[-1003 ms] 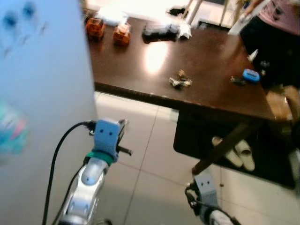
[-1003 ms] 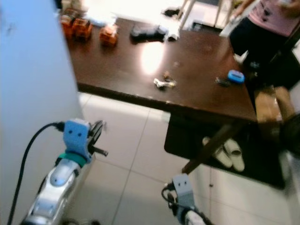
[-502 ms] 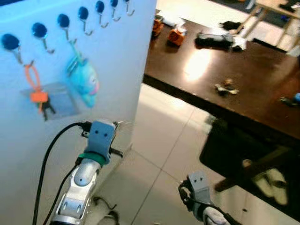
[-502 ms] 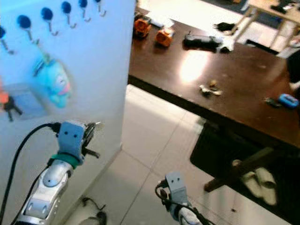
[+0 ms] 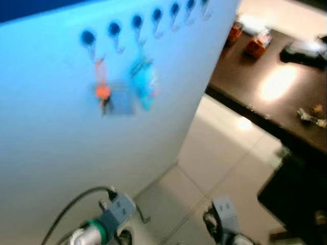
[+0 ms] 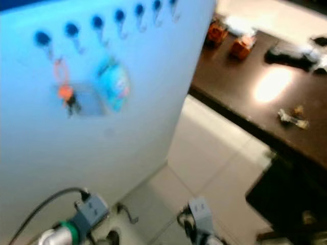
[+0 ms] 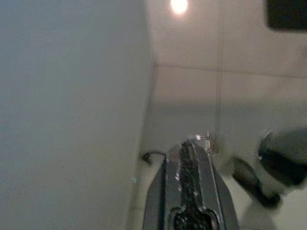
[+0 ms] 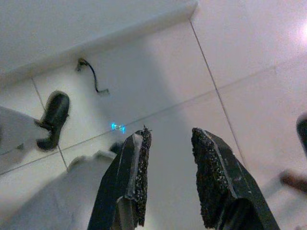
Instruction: Hang keys on a hook
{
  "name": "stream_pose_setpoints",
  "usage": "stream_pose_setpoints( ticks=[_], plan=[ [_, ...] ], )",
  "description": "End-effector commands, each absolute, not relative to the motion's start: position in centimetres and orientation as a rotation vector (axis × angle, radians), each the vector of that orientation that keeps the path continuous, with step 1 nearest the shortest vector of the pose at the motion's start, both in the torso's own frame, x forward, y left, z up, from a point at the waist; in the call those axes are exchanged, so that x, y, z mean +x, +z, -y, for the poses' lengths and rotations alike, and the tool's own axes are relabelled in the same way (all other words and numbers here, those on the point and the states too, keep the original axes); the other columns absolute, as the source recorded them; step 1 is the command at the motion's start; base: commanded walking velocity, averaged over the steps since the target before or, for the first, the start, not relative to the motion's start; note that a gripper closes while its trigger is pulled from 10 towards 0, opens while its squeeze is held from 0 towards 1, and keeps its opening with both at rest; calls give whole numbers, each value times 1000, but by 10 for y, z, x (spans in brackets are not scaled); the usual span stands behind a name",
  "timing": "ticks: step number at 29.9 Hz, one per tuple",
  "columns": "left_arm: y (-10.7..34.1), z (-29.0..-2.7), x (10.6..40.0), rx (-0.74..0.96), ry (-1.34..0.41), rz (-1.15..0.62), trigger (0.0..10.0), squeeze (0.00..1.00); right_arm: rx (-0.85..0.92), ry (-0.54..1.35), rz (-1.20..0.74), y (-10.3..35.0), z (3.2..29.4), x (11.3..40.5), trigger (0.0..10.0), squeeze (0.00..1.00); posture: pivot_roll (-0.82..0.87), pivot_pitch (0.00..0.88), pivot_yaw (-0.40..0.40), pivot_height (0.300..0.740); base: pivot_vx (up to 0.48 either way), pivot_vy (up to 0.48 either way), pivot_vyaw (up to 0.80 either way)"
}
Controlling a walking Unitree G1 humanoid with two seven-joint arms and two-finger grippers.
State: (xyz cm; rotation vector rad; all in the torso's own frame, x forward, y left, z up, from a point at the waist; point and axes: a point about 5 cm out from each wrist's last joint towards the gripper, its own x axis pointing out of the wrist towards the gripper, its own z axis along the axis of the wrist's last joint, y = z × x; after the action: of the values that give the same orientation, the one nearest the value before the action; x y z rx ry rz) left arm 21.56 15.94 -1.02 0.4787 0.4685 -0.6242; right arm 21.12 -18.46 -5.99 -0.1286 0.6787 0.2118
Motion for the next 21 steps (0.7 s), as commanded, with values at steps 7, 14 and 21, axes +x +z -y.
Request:
stream_pose_setpoints(
  ticks=[7, 14, 21],
  plan=[
    [-60, -196, 176, 387, -405, -783, 10000, 0, -128, 193, -724, -67, 189, 199, 10000, 0, -48, 77, -60, 740, 0, 0, 800],
    [-73, -216, 164, 323, -172, -880, 10000, 0, -133, 198, -727, -67, 190, 199, 10000, 0, -42, 77, -64, 740, 0, 0, 800],
    [-72, -208, 172, 359, -142, -806, 10000, 0, -131, 201, -720, -66, 187, 202, 10000, 0, -41, 74, -59, 740, 0, 0, 800]
  ],
)
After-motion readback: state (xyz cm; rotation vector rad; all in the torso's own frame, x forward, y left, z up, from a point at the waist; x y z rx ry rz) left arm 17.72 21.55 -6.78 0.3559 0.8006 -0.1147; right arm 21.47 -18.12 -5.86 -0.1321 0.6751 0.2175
